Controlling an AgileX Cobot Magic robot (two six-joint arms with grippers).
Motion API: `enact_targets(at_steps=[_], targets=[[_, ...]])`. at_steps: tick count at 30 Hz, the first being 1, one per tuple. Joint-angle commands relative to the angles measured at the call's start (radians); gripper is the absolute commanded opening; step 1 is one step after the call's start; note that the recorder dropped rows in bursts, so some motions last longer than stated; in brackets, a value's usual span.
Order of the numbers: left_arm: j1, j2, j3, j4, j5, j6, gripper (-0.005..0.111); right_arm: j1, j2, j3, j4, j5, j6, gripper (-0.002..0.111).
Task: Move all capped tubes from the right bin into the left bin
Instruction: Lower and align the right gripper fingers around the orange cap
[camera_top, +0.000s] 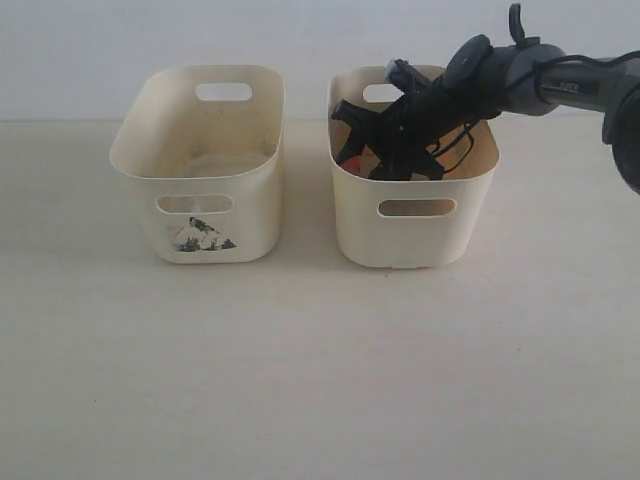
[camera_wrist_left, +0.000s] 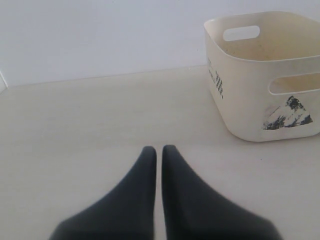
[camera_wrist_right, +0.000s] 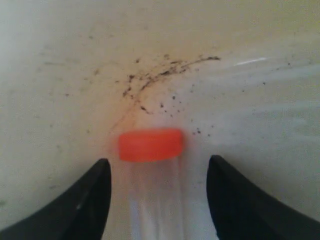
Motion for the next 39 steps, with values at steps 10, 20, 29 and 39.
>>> enact_targets(at_steps=[10, 20, 29, 39], targets=[[0.001, -0.002, -0.004, -0.007, -0.015, -0.012, 0.004, 0.007, 0.016, -0.005, -0.010, -0.011, -0.038, 0.056], [0.001, -0.002, -0.004, -0.007, -0.015, -0.012, 0.004, 0.028, 0.017, -0.005, -0.068, -0.030, -0.102, 0.032], [0.001, -0.002, -0.004, -0.007, -0.015, -0.012, 0.004, 0.028, 0.017, -0.005, -0.068, -0.071, -0.107, 0.000], [0.001, -0.002, -0.004, -0.007, -0.015, -0.012, 0.004, 0.028, -0.009, -0.005, -0.065, -0.106, -0.107, 0.008]])
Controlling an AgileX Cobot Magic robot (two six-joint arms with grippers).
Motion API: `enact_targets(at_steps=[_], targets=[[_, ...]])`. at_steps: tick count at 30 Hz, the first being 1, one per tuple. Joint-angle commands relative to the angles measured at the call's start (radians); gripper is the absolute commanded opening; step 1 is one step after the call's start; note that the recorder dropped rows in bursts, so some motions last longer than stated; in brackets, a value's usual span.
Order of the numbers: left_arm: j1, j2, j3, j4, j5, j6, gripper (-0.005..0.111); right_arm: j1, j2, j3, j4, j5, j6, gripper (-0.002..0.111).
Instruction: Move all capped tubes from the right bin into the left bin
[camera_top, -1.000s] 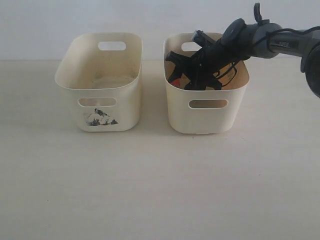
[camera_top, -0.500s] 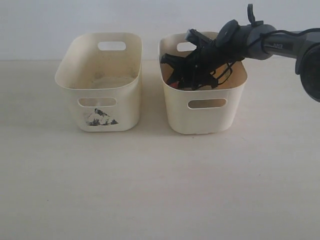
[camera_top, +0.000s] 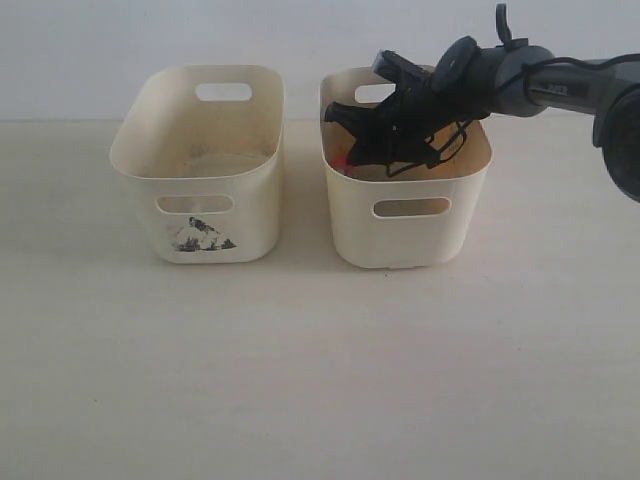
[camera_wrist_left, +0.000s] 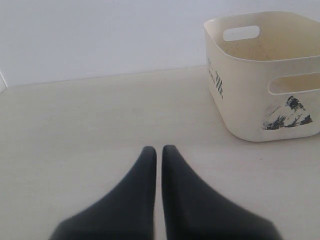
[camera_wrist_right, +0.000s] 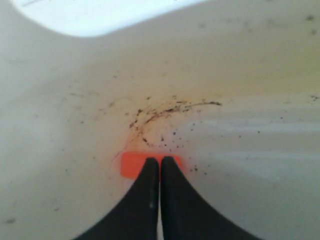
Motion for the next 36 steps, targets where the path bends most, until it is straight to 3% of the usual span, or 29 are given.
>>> enact_targets(at_steps=[1, 5, 7, 14, 28, 32, 36], targets=[[0.001, -0.002, -0.004, -0.007, -0.015, -0.012, 0.004, 0.000, -0.015, 0.004, -0.008, -0.010, -0.011, 0.014], [0.001, -0.002, -0.004, -0.007, -0.015, -0.012, 0.004, 0.000, -0.015, 0.004, -0.004, -0.010, -0.011, 0.061], [0.001, -0.002, -0.004, -0.007, -0.015, -0.012, 0.004, 0.005, -0.015, 0.004, -0.004, -0.018, -0.009, 0.076], [0.001, -0.002, -0.004, -0.007, -0.015, -0.012, 0.004, 0.028, 0.005, 0.004, -0.007, -0.052, -0.009, 0.065], [0.001, -0.002, -0.004, -0.007, -0.015, -0.012, 0.004, 0.039, 0.011, 0.004, -0.113, -0.012, 0.045, 0.063], [0.001, -0.002, -0.004, -0.007, -0.015, -0.012, 0.004, 0.039, 0.011, 0.004, -0.201, 0.008, 0.096, 0.053], [0.001, -0.002, -0.004, -0.007, -0.015, -0.012, 0.004, 0.039, 0.011, 0.004, -0.245, 0.019, 0.152, 0.052]])
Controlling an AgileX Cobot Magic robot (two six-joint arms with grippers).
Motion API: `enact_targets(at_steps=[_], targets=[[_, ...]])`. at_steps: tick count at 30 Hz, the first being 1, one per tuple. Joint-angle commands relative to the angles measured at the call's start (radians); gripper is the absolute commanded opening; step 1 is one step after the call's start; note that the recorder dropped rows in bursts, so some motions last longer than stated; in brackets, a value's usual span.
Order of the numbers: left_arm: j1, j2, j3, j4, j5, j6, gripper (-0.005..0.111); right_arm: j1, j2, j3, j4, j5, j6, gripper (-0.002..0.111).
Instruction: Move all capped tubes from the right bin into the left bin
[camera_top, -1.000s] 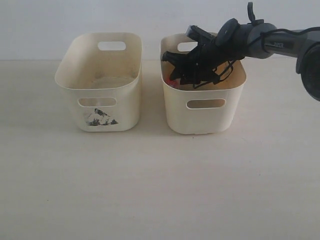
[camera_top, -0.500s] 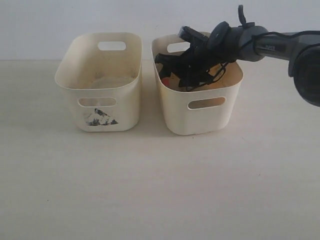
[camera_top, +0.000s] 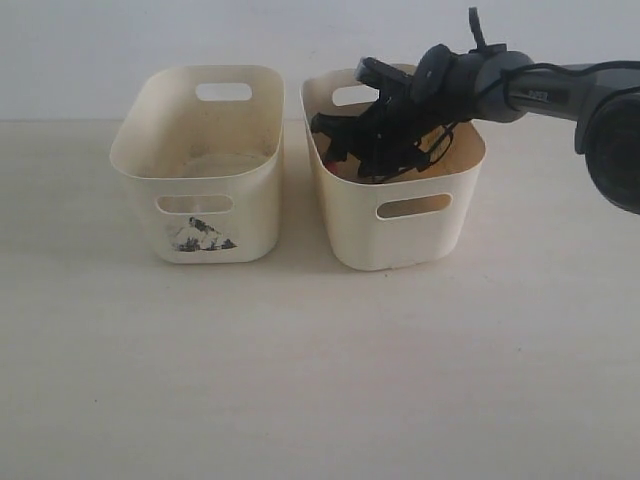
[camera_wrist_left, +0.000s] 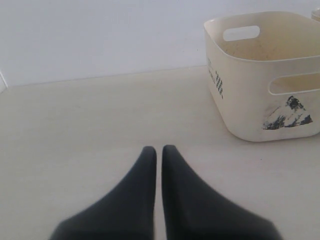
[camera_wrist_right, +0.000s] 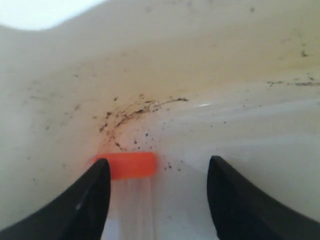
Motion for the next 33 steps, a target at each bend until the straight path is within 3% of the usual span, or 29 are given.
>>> enact_targets(at_steps=[1, 6, 11, 13, 16, 22, 27, 33], targets=[[0.001, -0.002, -0.004, -0.007, -0.015, -0.012, 0.004, -0.004, 0.006, 0.004, -0.113, 0.036, 0.069, 0.052], [0.001, -0.002, -0.004, -0.007, -0.015, -0.012, 0.004, -0.004, 0.002, 0.004, -0.205, 0.041, 0.174, 0.051], [0.001, -0.002, -0.004, -0.007, -0.015, -0.012, 0.004, -0.006, -0.031, 0.002, -0.290, 0.048, 0.188, 0.029], [0.001, -0.002, -0.004, -0.007, -0.015, -0.012, 0.004, -0.010, -0.053, 0.002, -0.290, 0.048, 0.188, 0.026], [0.001, -0.002, -0.004, -0.007, -0.015, -0.012, 0.004, -0.020, -0.095, 0.002, -0.272, 0.045, 0.188, 0.031], [0.001, -0.002, -0.004, -0.007, -0.015, -0.012, 0.004, -0.025, -0.160, 0.002, -0.265, 0.059, 0.191, 0.051], [0.001, -0.002, -0.004, -0.007, -0.015, -0.012, 0.004, -0.025, -0.166, 0.000, -0.215, 0.182, 0.041, 0.062], [0.001, -0.002, -0.004, -0.007, -0.015, -0.012, 0.004, -0.025, -0.166, 0.000, -0.181, 0.298, -0.004, 0.063]])
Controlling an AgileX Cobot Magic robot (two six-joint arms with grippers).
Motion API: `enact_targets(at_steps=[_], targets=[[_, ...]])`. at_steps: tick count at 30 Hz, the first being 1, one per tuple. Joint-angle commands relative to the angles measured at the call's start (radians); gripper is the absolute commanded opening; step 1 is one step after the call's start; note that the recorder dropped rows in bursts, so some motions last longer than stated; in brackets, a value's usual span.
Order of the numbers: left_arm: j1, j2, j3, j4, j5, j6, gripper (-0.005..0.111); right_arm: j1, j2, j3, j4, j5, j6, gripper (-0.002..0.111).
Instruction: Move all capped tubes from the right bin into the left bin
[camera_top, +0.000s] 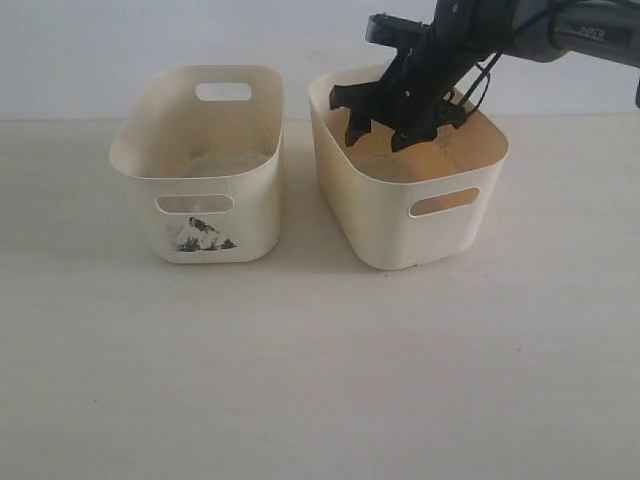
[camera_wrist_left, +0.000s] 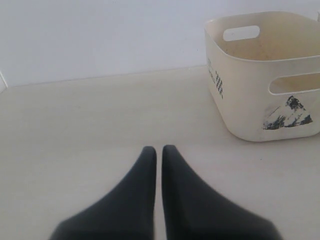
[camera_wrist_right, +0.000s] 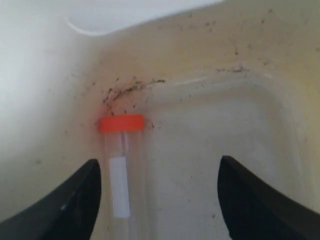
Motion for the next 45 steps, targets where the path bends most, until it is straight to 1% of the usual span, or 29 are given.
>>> enact_targets(at_steps=[1, 5, 11, 19, 23, 32, 33, 35, 38, 39, 42, 45], targets=[[0.001, -0.002, -0.004, -0.007, -0.015, -0.012, 0.004, -0.010, -0.012, 0.000, 0.050, 0.069, -0.045, 0.063], [0.001, -0.002, -0.004, -0.007, -0.015, -0.012, 0.004, -0.010, -0.035, -0.041, 0.090, 0.103, -0.064, 0.063], [0.001, -0.002, -0.004, -0.007, -0.015, -0.012, 0.004, -0.021, -0.107, -0.098, 0.009, 0.171, -0.064, 0.063], [0.001, -0.002, -0.004, -0.007, -0.015, -0.012, 0.004, -0.124, -0.185, -0.128, -0.089, 0.285, -0.097, 0.063], [0.001, -0.002, -0.004, -0.007, -0.015, -0.012, 0.004, -0.160, -0.172, -0.121, -0.132, 0.357, -0.140, 0.063], [0.001, -0.002, -0.004, -0.007, -0.015, -0.012, 0.004, -0.160, -0.079, -0.121, -0.176, 0.406, -0.150, 0.063], [0.001, -0.002, -0.004, -0.007, -0.015, -0.012, 0.004, -0.160, -0.068, -0.121, -0.173, 0.406, -0.148, 0.061], [0.001, -0.002, -0.004, -0.007, -0.015, -0.012, 0.004, -0.160, -0.057, -0.121, -0.171, 0.419, -0.130, 0.051], [0.001, -0.002, -0.004, -0.007, -0.015, -0.012, 0.004, -0.160, -0.039, -0.121, -0.170, 0.434, -0.085, 0.019], [0.001, -0.002, -0.004, -0.007, -0.015, -0.012, 0.004, -0.160, -0.034, -0.121, -0.170, 0.434, -0.052, 0.002], [0.001, -0.002, -0.004, -0.007, -0.015, -0.012, 0.004, -0.160, -0.024, -0.121, -0.135, 0.434, 0.038, 0.000], [0.001, -0.002, -0.004, -0.007, -0.015, -0.012, 0.004, -0.179, -0.023, -0.121, 0.044, 0.434, 0.038, 0.000]])
